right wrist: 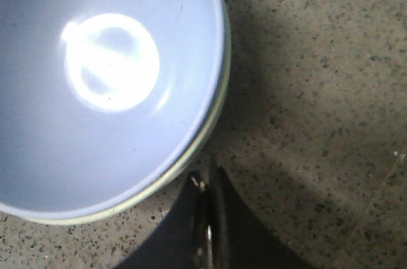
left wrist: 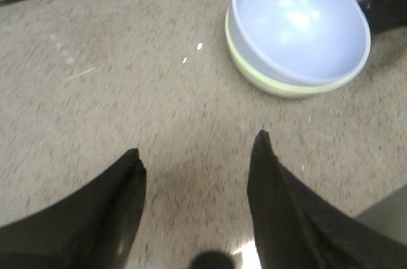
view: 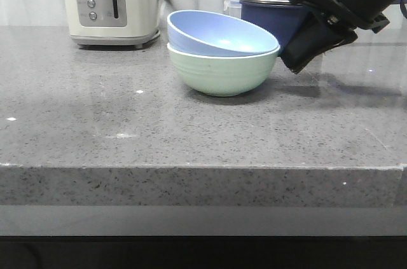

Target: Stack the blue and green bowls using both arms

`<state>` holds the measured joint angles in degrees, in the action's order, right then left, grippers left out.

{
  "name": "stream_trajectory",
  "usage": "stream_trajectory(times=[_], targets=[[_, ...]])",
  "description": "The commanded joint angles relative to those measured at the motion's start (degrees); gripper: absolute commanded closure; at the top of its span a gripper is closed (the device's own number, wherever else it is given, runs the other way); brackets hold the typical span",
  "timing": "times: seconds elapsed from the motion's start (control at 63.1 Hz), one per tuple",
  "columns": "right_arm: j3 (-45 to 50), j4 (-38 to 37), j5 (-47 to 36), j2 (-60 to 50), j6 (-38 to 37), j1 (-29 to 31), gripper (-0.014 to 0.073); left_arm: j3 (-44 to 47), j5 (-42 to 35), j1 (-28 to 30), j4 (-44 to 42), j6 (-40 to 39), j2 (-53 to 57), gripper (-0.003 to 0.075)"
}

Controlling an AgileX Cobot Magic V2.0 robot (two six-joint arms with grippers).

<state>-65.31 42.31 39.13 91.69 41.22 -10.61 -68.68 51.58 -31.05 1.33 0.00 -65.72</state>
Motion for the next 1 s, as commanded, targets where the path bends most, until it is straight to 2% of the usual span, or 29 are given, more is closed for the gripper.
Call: stream_trajectory(times=[0.0,0.206,0.317,0.396,0.571,0.634,0.713,0.983], targets=[[-1.39,2.16,-1.30,-2.21,0.56,0.14,0.0658,3.14,-3.71,-0.23,-1.33,-2.49,6.56,0.0353],[-1.39,1.74,-0.41,-2.77,0.56,0.31,0.0657,10.68,-3.71,-0.23,-1.81,-4.56,15.94,0.0353],[-1.39,-1.83,2.31,-5.66,-1.12,0.43,0.0653,12.97,-3.38,-0.23,-1.81,-4.56,19.19,0.0353],[-1.39,-7.60,4.94,-9.02,-6.37,0.43,0.0648,13.39,-3.38,-0.23,-1.81,-4.56,20.48,0.0353],[-1.31,-24.64,8.51,-17.25,-22.99,0.43,0.0648,13.39,-3.49,-0.23,-1.90,-4.56,21.09,0.0353],[-0.43,-28.15,8.52,-21.54,-27.37,0.43,0.0648,13.39,-3.49,-0.23,-1.90,-4.56,21.09,0.0353],[1.81,-29.17,8.57,-27.42,-30.69,0.43,0.0648,13.39,-3.58,-0.23,-2.10,-4.56,21.09,0.0353],[11.31,-29.17,7.40,-46.51,-33.15,0.43,0.0648,13.39,-3.97,-0.23,-2.10,-4.56,21.09,0.0353]])
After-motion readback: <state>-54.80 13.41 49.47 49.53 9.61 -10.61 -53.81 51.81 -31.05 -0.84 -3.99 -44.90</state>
